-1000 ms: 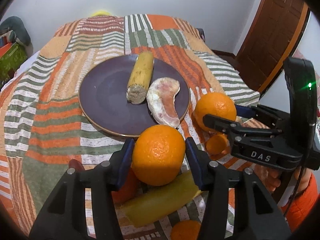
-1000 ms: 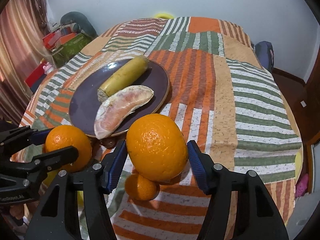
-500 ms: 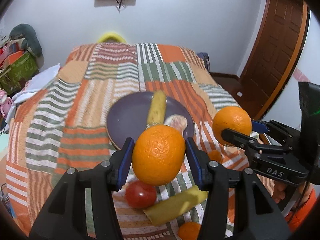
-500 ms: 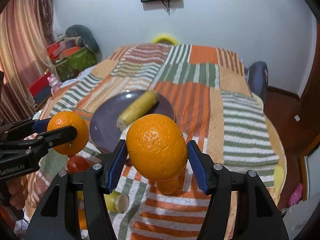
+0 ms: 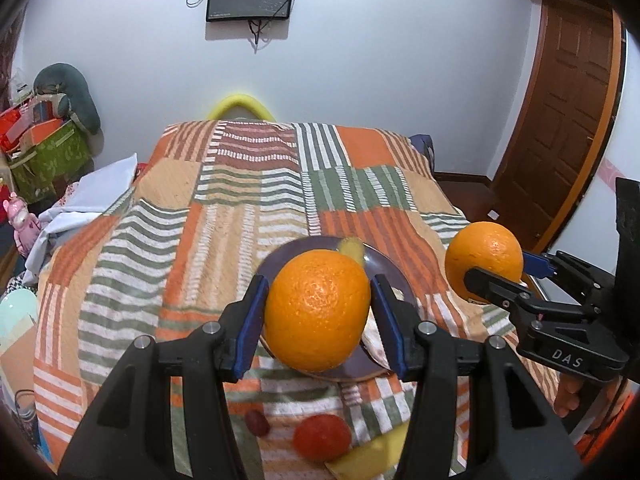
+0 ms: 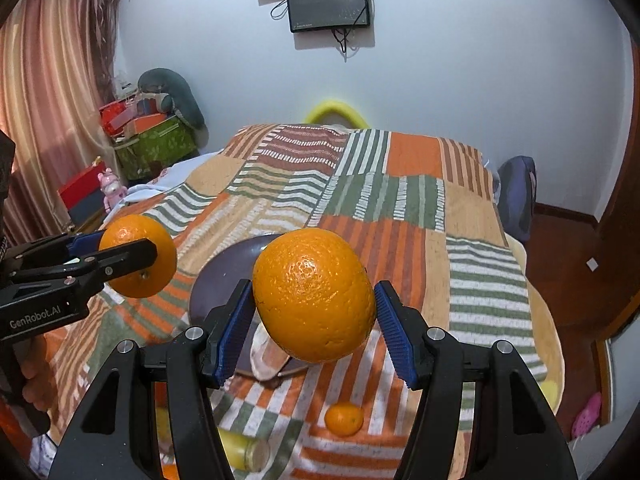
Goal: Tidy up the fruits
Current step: 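Carry both oranges onto the purple plate and open both tools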
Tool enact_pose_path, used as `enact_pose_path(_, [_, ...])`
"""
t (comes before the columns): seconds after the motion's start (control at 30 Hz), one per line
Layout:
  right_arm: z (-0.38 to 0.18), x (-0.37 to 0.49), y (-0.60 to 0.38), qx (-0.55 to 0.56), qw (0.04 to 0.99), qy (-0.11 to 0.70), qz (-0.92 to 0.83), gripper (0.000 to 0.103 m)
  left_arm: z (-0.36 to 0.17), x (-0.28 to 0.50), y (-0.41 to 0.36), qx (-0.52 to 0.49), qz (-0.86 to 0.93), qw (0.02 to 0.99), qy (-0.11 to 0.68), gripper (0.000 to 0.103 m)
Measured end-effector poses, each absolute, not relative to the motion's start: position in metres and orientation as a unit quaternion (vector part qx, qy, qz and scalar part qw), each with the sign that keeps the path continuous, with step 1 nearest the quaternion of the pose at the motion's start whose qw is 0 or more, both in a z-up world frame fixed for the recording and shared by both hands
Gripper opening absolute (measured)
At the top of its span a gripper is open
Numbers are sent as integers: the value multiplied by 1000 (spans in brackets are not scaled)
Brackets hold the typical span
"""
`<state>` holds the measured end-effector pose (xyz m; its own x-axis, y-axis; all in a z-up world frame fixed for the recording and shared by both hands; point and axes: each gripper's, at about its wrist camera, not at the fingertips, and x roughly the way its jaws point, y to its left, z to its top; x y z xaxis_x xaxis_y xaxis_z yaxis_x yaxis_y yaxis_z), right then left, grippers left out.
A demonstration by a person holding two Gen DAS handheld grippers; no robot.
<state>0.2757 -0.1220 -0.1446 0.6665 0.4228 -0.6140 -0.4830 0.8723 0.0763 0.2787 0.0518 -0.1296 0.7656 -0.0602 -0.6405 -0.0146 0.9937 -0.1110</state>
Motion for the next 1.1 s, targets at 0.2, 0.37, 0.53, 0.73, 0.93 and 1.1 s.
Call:
enact_pose_path(0.2, [-153, 295, -115, -48, 911, 328, 245, 57, -140, 302, 62, -53, -8, 934, 353, 52])
enact_pose_path(0.37, [-161, 311, -110, -38, 910, 336, 240, 57, -155, 324, 69, -56, -9, 929, 366, 52])
enact_pose_path(0.53, [-174, 328, -103, -43, 906, 350, 235, 57, -168, 345, 73, -58, -8, 926, 372, 52])
enact_pose_path(0.73, [-188, 345, -97, -47, 899, 367, 232, 57, -185, 368, 73, -50, -9, 919, 391, 52])
enact_pose_path(0.93, [-202, 358, -92, -54, 893, 383, 230, 57, -198, 385, 71, -46, -9, 913, 405, 52])
enact_pose_path(1.1, [-209, 363, -90, -52, 888, 392, 235, 58, -213, 396, 68, -50, -14, 905, 423, 52])
